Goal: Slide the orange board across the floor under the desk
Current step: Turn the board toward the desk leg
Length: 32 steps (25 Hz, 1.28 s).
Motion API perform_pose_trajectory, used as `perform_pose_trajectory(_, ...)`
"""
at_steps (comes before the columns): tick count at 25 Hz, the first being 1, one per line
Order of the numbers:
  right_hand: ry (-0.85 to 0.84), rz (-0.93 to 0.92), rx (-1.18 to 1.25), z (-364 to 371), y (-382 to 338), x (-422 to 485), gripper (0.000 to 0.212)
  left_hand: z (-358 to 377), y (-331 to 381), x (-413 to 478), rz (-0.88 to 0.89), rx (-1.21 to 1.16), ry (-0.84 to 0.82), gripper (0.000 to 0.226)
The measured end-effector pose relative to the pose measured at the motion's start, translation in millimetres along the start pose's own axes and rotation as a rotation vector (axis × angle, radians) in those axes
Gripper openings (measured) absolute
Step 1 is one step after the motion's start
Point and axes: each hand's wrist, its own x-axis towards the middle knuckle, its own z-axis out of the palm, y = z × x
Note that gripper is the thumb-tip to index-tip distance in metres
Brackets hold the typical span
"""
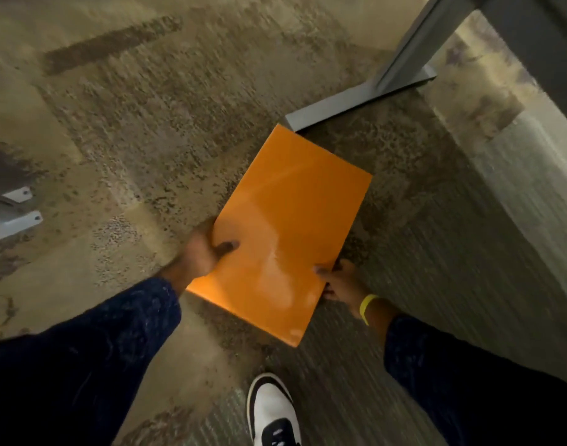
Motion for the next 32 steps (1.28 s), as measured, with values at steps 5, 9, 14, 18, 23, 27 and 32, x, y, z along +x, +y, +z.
perform_pose_trajectory(5, -0.030, 0.014, -0.019, -40, -14, 30, 0.026, 27, 26, 37, 0.060, 0.047, -0.032, 0.058)
perform_pose_trajectory(9, -0.018, 0.006, -0.029, -46, -13, 39, 0.039, 33, 30, 48, 0.108, 0.071, -0.029, 0.053)
perform_pose_trajectory(14, 0.018, -0.018, -0.044, -41, -7, 34, 0.052, 31, 30, 46, 0.108, 0.196, -0.063, 0.064)
perform_pose_trajectory(18, 0.053, -0.095, -0.187, -31, 16, 29, 0.115, 14, 33, 22, 0.046, 0.518, -0.175, 0.093)
perform_pose_trajectory(23, 0.078, -0.164, -0.432, 6, -10, -62, 0.100, -23, 39, -34, 0.253, 0.977, -0.228, 0.100)
perform_pose_trajectory(27, 0.115, -0.351, -0.683, 23, -12, -119, 0.095, -43, 55, -79, 0.398, 1.190, -0.208, 0.109)
perform_pose_trajectory(32, 0.174, -0.423, -0.945, 39, 3, -190, 0.099, -63, 67, -154, 0.526, 1.405, -0.200, 0.111)
